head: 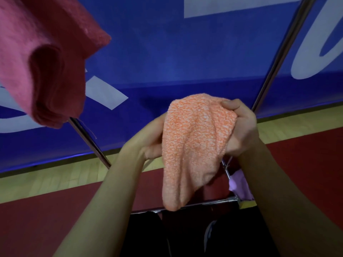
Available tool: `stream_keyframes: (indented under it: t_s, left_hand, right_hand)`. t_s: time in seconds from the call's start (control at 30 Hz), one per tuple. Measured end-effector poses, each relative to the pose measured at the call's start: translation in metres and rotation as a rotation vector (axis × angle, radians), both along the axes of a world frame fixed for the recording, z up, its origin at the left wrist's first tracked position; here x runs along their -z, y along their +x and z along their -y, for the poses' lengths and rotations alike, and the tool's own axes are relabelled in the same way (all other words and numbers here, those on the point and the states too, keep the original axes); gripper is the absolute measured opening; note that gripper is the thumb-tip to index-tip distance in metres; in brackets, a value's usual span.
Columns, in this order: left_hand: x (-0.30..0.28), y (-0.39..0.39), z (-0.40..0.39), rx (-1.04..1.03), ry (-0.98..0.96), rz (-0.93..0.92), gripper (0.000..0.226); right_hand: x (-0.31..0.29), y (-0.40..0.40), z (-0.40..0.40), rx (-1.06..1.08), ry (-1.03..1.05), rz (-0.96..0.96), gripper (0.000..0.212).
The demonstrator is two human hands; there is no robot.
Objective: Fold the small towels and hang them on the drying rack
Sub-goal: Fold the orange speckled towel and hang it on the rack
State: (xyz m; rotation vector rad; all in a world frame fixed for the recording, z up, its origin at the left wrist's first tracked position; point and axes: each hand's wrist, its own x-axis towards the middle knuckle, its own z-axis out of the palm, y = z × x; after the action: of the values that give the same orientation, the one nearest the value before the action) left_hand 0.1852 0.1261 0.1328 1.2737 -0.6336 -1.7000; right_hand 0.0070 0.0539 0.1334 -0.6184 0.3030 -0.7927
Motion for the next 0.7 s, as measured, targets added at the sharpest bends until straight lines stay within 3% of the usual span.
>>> stream_keyframes:
  t_s: [0.07,0.17,0.23,0.27,0.37,0.43,0.53,0.63,0.7]
  left_hand:
    - [0.005,0.0,0.004,-0.017,-0.009,-0.039,0.046]
    - [0.004,0.006,0.005,-0.174,-0.016,-0.035,0.022]
    - [0.005,0.014,0.007,-0.353,-0.03,-0.145,0.003]
    - [0.005,0.019,0.007,-0.439,-0.037,-0.16,0.006]
    - [0.008,0.041,0.01,-0.621,-0.12,0.106,0.011]
    - [0.006,0.055,0.01,-0.636,-0.14,0.202,0.02]
    - [0.006,0.071,0.006,-0.63,-0.129,0.191,0.032]
    - [0.011,0.082,0.003,-0.649,-0.065,0.216,0.033]
    - [0.015,0.087,0.001,-0.623,-0.009,0.012,0.019]
  right_hand:
    - [0.004,-0.001,0.005,-0.017,-0.003,-0.024,0.05]
    - [0.016,-0.004,0.016,-0.121,-0.02,-0.207,0.053]
    - [0.027,-0.006,0.029,-0.068,-0.038,-0.384,0.045]
    - [0.032,-0.008,0.035,-0.017,-0.042,-0.49,0.037]
    - [0.046,-0.016,0.048,0.111,-0.065,-0.715,0.024]
    - [0.051,-0.022,0.051,0.216,-0.11,-0.778,0.023]
    - [0.05,-0.029,0.053,0.342,-0.185,-0.87,0.016]
    - [0.051,-0.034,0.058,0.401,-0.293,-0.979,0.025]
    - [0.052,-0.034,0.06,0.422,-0.328,-1.023,0.037]
